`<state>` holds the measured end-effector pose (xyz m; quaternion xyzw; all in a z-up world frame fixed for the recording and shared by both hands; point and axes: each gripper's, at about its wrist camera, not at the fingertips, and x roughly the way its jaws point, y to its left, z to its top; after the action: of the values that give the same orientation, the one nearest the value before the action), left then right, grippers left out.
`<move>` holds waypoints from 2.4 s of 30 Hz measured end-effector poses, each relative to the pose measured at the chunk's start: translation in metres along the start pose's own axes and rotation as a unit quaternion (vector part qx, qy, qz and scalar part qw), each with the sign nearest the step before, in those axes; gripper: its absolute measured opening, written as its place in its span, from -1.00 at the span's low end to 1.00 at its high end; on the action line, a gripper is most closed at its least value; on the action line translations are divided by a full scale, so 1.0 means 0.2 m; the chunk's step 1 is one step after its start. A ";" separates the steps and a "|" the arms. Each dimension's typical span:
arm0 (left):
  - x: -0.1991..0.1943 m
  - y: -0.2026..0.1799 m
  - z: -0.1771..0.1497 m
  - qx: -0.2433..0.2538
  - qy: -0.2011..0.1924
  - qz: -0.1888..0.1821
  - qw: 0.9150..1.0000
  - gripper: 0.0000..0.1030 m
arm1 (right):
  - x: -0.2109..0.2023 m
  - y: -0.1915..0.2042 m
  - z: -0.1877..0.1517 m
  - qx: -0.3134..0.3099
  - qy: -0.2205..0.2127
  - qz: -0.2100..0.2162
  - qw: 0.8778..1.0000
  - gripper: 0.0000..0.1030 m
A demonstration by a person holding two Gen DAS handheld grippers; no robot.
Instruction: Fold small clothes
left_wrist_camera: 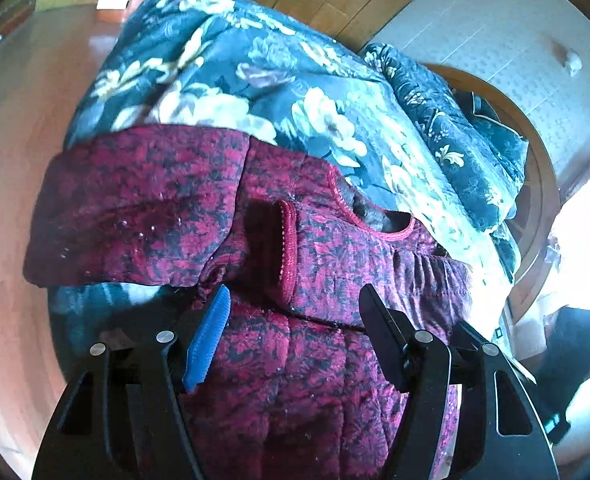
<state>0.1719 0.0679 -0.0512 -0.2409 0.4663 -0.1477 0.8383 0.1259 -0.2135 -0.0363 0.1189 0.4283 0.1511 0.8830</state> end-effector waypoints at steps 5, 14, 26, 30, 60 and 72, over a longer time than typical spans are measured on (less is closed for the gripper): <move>0.08 0.07 0.03 -0.023 0.005 0.003 1.000 0.28 | -0.24 -0.25 -0.19 0.046 -0.014 -0.035 0.998 0.25; 0.32 -0.05 0.11 0.021 0.035 0.035 0.999 -0.18 | -0.45 -0.77 -0.38 0.203 -0.037 -0.098 0.974 -0.04; 0.07 -0.29 0.24 0.089 -0.057 -0.019 0.994 -0.96 | -0.24 -1.05 0.02 0.305 -0.066 -0.039 0.949 0.37; 0.13 -0.33 0.22 0.107 -0.039 -0.015 0.993 -0.96 | -0.07 -1.06 0.08 0.303 -0.028 -0.057 0.951 -0.14; 0.38 -0.17 0.07 0.121 -0.003 0.156 0.980 -0.82 | 0.11 -0.63 -0.10 0.094 0.010 -0.211 0.973 -0.07; -0.15 -0.22 -0.12 0.119 -0.112 0.155 0.974 -0.04 | -0.01 -0.47 -0.08 0.075 -0.013 -0.218 0.973 0.40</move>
<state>0.1349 0.0399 -0.0163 -0.0795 0.3806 -0.0421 0.9203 0.1276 -0.3009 -0.0770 0.0907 0.4427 -0.0793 0.8885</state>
